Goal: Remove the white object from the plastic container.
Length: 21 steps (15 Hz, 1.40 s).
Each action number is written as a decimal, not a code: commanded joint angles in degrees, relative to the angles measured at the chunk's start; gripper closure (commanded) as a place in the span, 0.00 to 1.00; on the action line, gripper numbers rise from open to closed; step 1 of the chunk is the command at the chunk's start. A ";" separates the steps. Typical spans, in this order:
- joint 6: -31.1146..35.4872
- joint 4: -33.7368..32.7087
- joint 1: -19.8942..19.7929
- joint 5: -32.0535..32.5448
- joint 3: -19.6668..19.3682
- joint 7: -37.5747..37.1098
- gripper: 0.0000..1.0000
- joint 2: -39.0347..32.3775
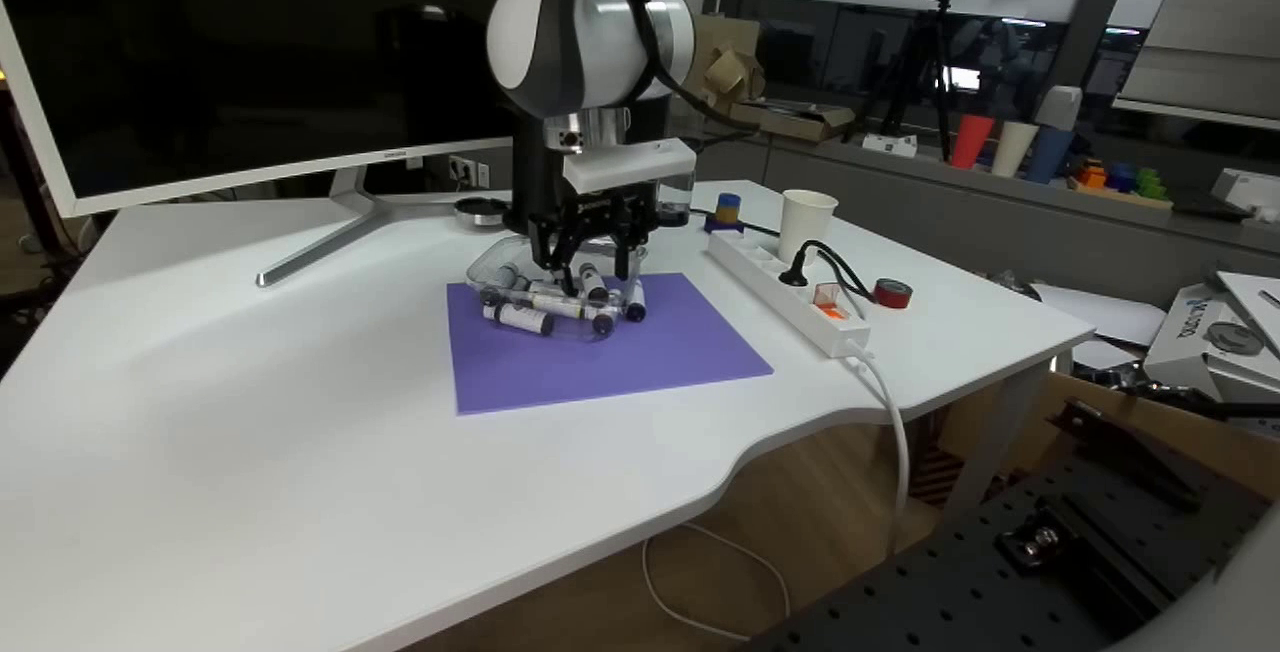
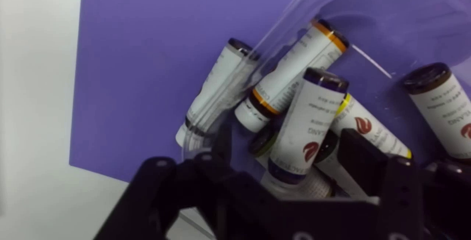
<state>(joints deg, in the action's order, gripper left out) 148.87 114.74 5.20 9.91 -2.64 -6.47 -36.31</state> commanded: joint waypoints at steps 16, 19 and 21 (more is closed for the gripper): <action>2.61 5.32 9.53 9.73 -8.81 -9.46 0.93 9.07; 2.75 8.52 10.09 12.96 -11.85 -14.69 0.93 13.57; 2.75 11.15 9.47 14.48 -13.40 -17.79 0.93 16.66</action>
<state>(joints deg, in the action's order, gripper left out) 151.17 120.42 14.58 21.29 -13.51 -18.28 -25.58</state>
